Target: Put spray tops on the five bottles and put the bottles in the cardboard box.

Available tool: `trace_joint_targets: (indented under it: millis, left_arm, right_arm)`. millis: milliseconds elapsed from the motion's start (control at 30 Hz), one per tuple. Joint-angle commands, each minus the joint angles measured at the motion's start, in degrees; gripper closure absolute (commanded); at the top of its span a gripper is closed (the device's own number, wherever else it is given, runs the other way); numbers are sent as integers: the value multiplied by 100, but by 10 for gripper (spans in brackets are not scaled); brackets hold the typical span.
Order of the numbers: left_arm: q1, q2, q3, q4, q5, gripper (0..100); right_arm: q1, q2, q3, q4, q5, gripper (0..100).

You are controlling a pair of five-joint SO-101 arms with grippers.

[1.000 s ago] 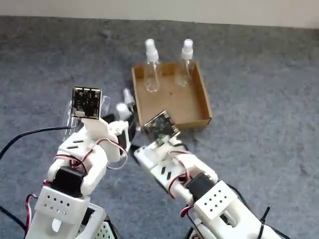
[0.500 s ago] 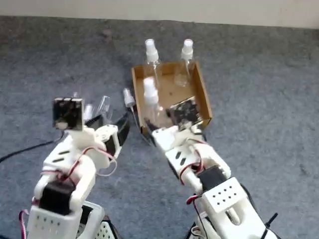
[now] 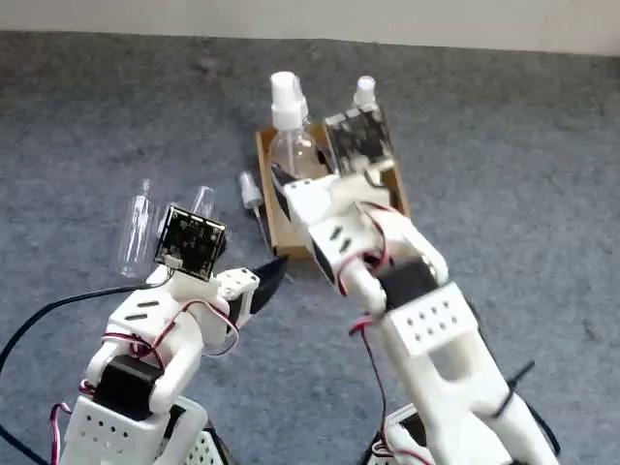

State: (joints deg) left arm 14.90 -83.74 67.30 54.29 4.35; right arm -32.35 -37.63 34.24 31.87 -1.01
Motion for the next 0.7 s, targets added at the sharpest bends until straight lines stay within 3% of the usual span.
trace_joint_targets:
  millis: [0, 233, 667]
  left_arm:
    - [92, -66, -13, -211, -53, 701]
    - [-708, -66, 497, -1284, -53, 702]
    - [-796, -66, 549, -1354, -53, 702]
  right_arm:
    - [-505, 154, -796, 233, -62, 995]
    - [-963, 4, -971, 1508, -62, 995]
    - [-796, -1244, -1059, 2501, 273, 995]
